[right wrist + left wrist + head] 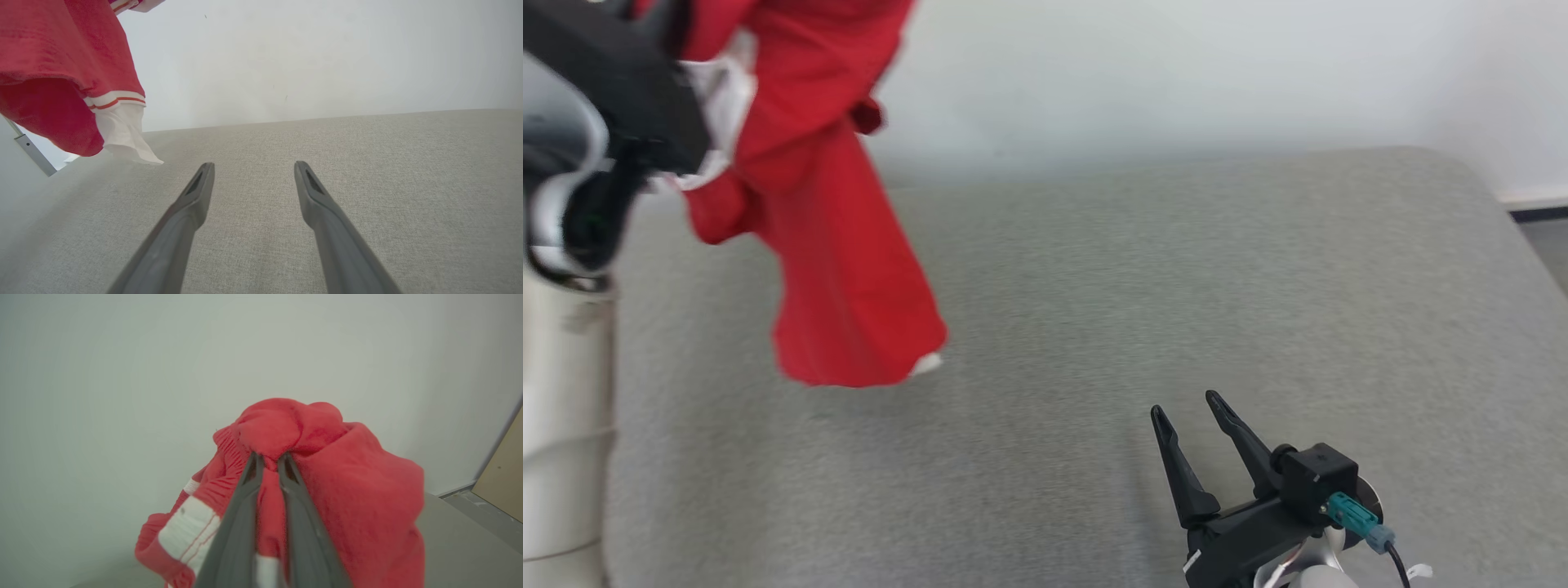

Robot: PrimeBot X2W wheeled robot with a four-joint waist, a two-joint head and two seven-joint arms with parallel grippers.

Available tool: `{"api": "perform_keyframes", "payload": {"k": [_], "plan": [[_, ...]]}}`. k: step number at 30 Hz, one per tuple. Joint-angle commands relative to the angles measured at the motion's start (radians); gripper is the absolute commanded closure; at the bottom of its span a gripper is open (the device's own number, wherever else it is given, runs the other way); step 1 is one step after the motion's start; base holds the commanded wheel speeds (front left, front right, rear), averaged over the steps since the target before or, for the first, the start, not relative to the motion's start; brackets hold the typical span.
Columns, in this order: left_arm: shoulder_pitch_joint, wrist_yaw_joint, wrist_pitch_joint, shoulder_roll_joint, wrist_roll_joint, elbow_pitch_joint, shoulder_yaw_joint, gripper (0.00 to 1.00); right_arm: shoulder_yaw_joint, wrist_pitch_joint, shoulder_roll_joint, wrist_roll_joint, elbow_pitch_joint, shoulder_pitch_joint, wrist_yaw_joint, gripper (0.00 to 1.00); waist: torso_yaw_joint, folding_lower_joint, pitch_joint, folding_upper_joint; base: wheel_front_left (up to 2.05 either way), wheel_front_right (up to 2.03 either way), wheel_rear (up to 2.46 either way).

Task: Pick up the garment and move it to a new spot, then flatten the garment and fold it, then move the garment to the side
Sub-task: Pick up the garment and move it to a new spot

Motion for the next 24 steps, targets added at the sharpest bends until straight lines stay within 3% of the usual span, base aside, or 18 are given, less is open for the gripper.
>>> {"api": "perform_keyframes", "payload": {"k": [1,10,21,22,23,24], "plan": [[-0.010,-0.002,-0.011,-0.025,-0.006,-0.010,-0.013,1.00,-0.002,-0.004,-0.002,0.008,0.003,-0.005,-0.002,0.00,-0.103,0.0002,-0.033,0.0001,0.00,0.00,0.00],[0.082,-0.002,-0.082,-0.138,0.020,0.036,-0.125,1.00,-0.011,0.009,-0.002,-0.020,-0.007,-0.012,-0.002,0.00,-0.272,0.0002,0.006,0.0001,0.00,0.00,0.00],[0.292,0.001,-0.165,-0.206,0.089,0.279,-0.263,1.00,-0.022,0.028,-0.002,-0.045,-0.028,0.008,-0.002,0.00,-0.336,0.0002,0.022,0.0001,0.00,0.00,0.00],[0.306,0.006,-0.175,-0.212,0.094,0.299,-0.272,0.84,-0.023,0.030,-0.002,-0.047,-0.030,0.011,-0.002,0.00,-0.336,0.0002,0.019,0.0001,0.00,0.00,0.00],[0.308,0.006,-0.190,-0.216,0.109,0.310,-0.286,0.49,-0.027,0.033,-0.002,-0.051,-0.032,0.013,-0.002,0.00,-0.333,0.0002,0.018,0.0001,0.00,0.00,0.00],[0.313,0.010,-0.208,-0.220,0.115,0.320,-0.294,0.04,-0.030,0.037,-0.002,-0.052,-0.035,0.014,-0.002,0.00,-0.330,0.0002,0.015,0.0001,0.00,0.00,0.00]]}}
